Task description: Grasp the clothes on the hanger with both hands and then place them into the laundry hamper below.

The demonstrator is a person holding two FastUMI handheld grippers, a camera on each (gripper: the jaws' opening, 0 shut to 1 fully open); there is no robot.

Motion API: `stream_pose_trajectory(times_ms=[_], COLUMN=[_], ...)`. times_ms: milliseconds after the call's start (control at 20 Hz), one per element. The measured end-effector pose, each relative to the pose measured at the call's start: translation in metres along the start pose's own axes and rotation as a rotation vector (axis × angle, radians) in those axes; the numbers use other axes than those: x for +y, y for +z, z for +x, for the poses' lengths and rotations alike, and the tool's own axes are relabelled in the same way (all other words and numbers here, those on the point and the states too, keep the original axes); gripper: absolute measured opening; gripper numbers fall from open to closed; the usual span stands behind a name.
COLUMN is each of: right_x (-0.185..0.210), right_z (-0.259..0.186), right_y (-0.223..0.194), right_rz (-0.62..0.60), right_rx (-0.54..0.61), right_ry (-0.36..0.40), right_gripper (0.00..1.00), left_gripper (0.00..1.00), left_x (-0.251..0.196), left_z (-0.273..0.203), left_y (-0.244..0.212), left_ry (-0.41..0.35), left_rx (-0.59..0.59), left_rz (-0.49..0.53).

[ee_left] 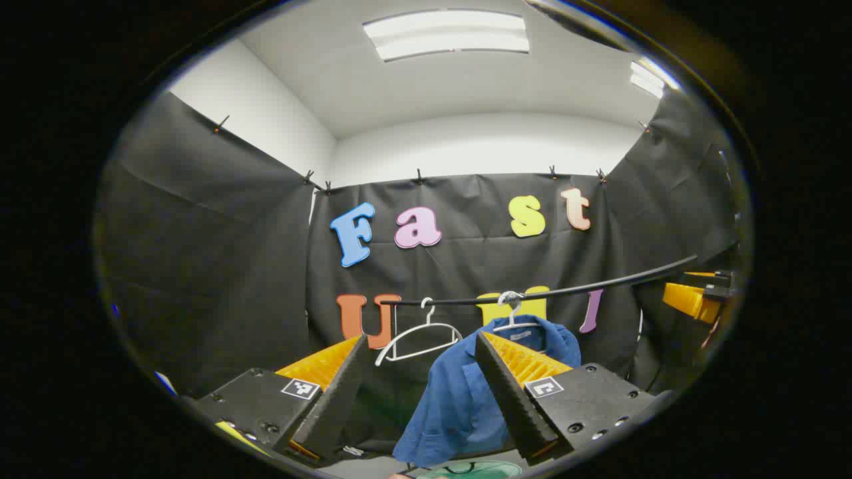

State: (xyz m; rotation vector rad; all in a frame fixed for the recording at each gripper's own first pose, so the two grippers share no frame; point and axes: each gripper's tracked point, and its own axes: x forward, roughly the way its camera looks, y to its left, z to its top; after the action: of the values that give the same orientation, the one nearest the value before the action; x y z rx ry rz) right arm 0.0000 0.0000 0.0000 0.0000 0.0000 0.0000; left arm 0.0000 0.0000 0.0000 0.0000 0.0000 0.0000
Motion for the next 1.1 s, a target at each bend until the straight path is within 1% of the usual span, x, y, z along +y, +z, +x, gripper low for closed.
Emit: stream_pose_trajectory(times_ms=[50,400,550,800,1000,1100], right_x=[0.001,0.022,0.034,0.046,0.045,0.042], right_z=[0.004,0.033,0.04,0.049,0.06,0.069], right_y=[-0.008,-0.051,-0.065,-0.105,-0.132,-0.148], right_rz=[-0.003,-0.002,0.001,-0.013,-0.05,-0.061], right_rx=[0.01,0.095,0.128,0.213,0.255,0.278], right_ry=[-0.006,-0.004,-0.004,-0.039,-0.083,-0.104], right_gripper=[1.0,1.0,1.0,1.0,1.0,1.0], left_gripper=[1.0,1.0,1.0,1.0,1.0,1.0], left_x=[-0.003,-0.007,-0.008,-0.021,-0.039,-0.048], left_z=[0.002,0.014,0.021,0.034,0.049,0.057], left_y=[-0.007,-0.043,-0.055,-0.092,-0.128,-0.145], left_ry=[-0.002,-0.018,-0.039,-0.09,-0.153,-0.171], left_rx=[0.011,0.075,0.093,0.153,0.208,0.239], left_rz=[-0.003,-0.033,-0.057,-0.098,-0.116,-0.121])
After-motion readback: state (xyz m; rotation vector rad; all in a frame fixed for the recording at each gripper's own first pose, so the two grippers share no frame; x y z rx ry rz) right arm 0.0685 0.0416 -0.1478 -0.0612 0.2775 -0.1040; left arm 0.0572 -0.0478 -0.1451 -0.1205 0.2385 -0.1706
